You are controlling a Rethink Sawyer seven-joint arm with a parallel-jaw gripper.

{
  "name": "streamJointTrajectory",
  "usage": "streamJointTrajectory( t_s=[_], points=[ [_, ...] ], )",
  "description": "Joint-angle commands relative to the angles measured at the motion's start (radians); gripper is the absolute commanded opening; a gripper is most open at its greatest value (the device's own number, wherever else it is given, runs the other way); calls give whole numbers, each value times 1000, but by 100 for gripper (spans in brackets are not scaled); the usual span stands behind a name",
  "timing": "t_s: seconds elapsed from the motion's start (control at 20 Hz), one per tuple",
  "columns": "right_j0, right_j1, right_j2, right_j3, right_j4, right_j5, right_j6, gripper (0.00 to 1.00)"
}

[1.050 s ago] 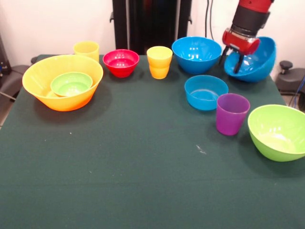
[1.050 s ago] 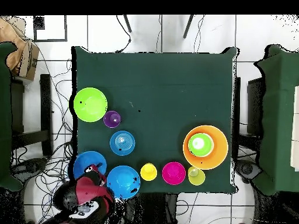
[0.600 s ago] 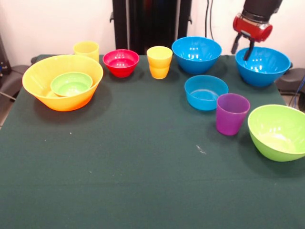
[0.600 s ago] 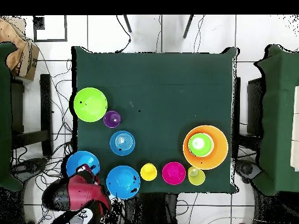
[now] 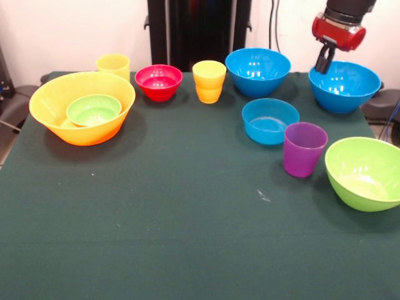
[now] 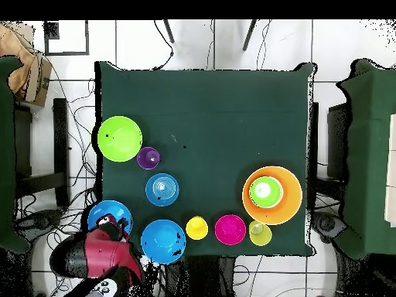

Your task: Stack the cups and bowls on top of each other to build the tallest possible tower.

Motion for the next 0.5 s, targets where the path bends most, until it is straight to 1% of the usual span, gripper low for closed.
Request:
streamJointTrajectory(
  t_s=[0.05,0.15,0.3,0.4,0.5],
  points=[
    [-37,9,75,-59,14,57,105,0],
    [-38,14,78,-63,16,55,106,0],
    [-25,14,63,-72,16,75,104,0],
    [-14,20,50,-73,17,65,108,0],
    [-33,18,73,-64,15,52,107,0]
  ],
)
